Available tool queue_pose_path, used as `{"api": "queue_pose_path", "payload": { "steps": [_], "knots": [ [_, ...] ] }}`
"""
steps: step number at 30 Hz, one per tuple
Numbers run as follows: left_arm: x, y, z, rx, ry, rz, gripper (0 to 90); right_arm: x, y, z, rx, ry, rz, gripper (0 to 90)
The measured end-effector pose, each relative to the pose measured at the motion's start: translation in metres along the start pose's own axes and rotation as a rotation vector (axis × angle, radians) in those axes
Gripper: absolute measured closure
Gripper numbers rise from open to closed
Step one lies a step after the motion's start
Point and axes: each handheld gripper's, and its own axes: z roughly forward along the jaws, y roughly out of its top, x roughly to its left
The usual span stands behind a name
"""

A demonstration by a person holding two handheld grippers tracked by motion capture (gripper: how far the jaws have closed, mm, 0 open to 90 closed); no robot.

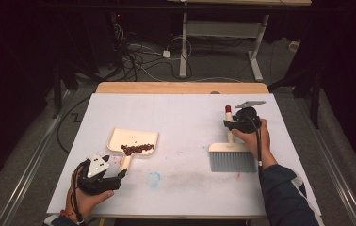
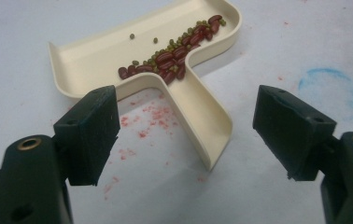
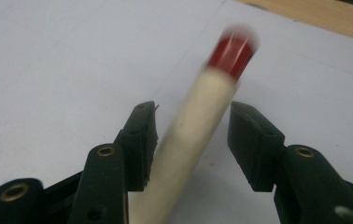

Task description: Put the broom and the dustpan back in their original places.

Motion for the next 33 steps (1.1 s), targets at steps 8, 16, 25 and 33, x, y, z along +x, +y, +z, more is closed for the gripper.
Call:
{"api": "queue_pose_path", "payload": {
  "steps": [8,16,25,33],
  "knots": [
    [-0.004,0.0,-0.001,-0.009,-0.006,0.02,22.6,0.003,-0.002,-0.004,-0.066,-0.01,0.013,50.1],
    [-0.009,0.002,0.0,-0.019,-0.01,0.052,22.0,0.009,0.0,-0.02,-0.181,-0.017,-0.001,47.9],
    [-0.013,0.003,-0.001,-0.014,0.001,0.087,20.2,0.022,0.0,-0.033,-0.238,-0.027,-0.025,34.3],
    [-0.014,0.003,-0.001,-0.008,0.002,0.101,19.1,0.03,0.003,-0.052,-0.306,-0.065,-0.027,22.6]
  ]
}}
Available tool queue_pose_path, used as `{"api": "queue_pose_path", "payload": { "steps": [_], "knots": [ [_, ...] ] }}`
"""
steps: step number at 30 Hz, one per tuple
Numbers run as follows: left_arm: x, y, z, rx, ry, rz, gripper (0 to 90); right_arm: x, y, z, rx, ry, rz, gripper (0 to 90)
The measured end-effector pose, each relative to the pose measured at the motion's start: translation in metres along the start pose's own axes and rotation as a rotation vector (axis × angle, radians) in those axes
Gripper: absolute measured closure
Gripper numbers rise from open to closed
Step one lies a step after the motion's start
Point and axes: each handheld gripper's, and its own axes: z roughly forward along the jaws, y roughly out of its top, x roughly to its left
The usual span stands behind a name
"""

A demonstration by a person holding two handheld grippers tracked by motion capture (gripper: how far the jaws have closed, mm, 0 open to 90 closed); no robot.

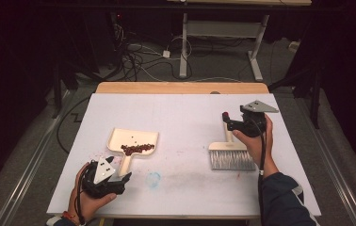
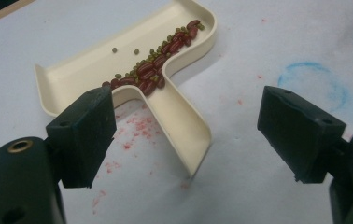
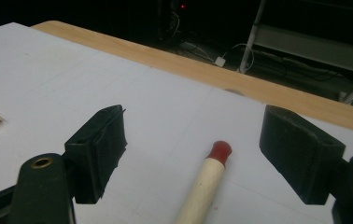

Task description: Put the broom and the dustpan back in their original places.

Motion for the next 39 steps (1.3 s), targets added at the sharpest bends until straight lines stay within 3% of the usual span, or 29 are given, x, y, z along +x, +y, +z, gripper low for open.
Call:
{"api": "queue_pose_path", "payload": {
  "steps": [3,11,16,24,29,39],
  "knots": [
    [0.0,0.0,0.0,0.001,0.0,0.002,18.6,0.002,0.002,-0.004,-0.022,0.033,0.01,20.5],
    [-0.002,0.001,0.001,0.008,0.006,0.008,18.6,0.013,0.009,-0.018,-0.054,0.055,-0.032,20.1],
    [-0.003,0.001,0.002,0.009,0.006,0.017,18.6,0.018,0.011,-0.026,-0.065,0.056,-0.061,20.2],
    [-0.002,0.002,0.001,-0.001,-0.01,-0.012,18.6,0.021,0.01,-0.038,-0.072,0.079,-0.057,20.0],
    [-0.002,0.002,0.001,0.0,-0.009,-0.009,18.6,0.024,0.009,-0.047,-0.087,0.084,-0.06,20.0],
    [-0.004,0.002,0.002,0.011,-0.006,0.005,18.6,0.032,0.004,-0.062,-0.099,0.1,-0.113,20.3]
  ]
}}
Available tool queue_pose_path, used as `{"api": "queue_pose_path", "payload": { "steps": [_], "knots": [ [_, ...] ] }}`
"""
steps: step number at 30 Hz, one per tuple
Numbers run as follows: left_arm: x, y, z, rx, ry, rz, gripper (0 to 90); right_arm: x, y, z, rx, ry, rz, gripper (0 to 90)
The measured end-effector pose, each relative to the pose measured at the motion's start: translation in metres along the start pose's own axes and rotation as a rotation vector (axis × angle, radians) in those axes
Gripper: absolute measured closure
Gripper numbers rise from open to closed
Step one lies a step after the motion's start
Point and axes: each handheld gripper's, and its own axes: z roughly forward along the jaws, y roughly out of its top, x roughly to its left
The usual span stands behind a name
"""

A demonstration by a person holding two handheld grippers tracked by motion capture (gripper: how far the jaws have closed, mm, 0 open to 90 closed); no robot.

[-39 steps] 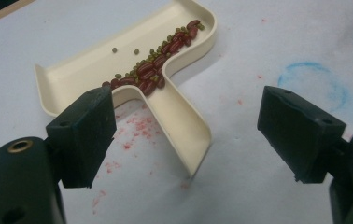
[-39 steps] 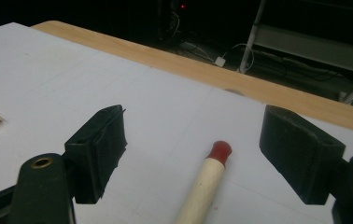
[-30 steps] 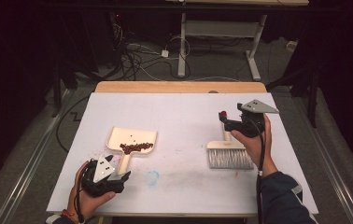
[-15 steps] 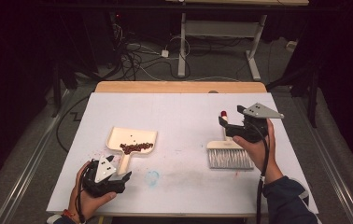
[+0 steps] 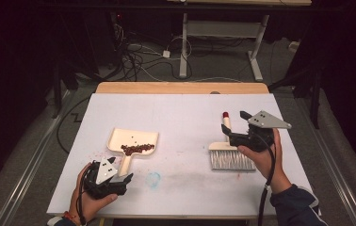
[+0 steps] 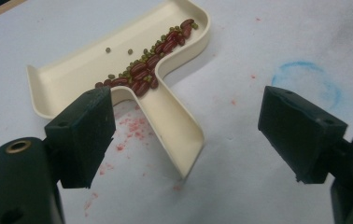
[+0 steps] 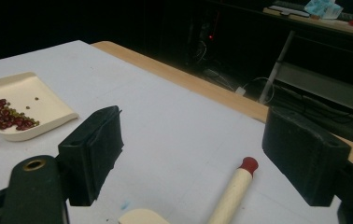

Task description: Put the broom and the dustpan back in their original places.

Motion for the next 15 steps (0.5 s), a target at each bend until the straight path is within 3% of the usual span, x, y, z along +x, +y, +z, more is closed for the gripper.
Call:
{"api": "queue_pose_path", "payload": {
  "steps": [15],
  "knots": [
    [-0.002,0.0,0.002,0.009,0.002,0.015,18.6,0.009,-0.01,-0.02,0.001,0.02,-0.058,20.3]
  ]
}}
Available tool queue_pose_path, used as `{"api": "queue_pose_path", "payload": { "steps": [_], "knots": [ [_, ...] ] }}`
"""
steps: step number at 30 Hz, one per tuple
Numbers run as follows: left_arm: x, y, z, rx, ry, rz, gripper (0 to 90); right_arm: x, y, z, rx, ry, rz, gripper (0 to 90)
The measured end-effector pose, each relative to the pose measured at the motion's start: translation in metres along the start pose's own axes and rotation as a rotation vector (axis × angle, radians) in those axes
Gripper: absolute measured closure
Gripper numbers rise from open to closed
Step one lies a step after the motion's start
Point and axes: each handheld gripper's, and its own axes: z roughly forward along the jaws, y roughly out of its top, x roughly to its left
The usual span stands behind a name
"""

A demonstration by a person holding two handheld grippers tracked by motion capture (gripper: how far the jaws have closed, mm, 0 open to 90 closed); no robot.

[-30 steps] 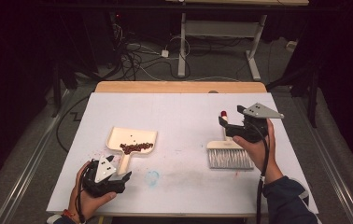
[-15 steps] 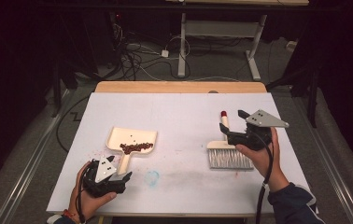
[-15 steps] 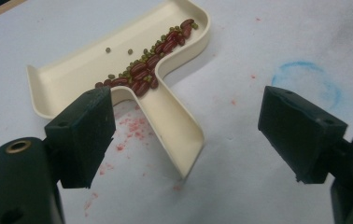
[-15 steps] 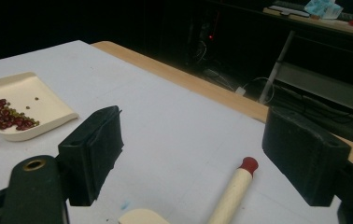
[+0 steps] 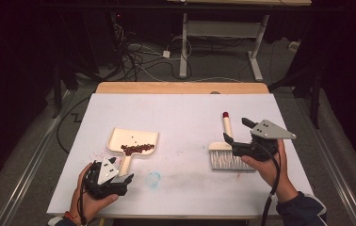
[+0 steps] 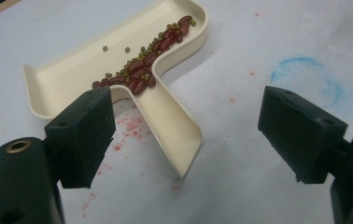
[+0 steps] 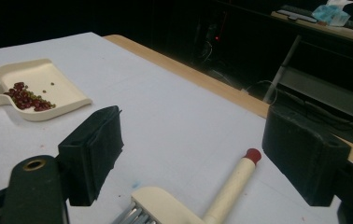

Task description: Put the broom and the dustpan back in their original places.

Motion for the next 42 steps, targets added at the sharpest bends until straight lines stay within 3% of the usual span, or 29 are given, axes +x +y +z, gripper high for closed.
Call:
{"api": "queue_pose_path", "payload": {
  "steps": [15,25,31,42],
  "knots": [
    [-0.001,0.0,0.001,0.008,-0.003,0.011,18.6,0.005,-0.015,-0.011,0.002,0.007,-0.063,20.4],
    [-0.002,0.0,0.002,0.011,-0.003,0.02,18.8,0.002,-0.031,-0.015,0.002,0.0,-0.059,20.5],
    [-0.002,0.0,0.002,0.011,-0.002,0.02,18.9,0.0,-0.04,-0.018,0.015,-0.023,-0.081,20.5],
    [-0.002,0.001,0.003,0.012,0.0,0.028,18.8,-0.002,-0.053,-0.027,0.025,-0.017,-0.091,20.5]
  ]
}}
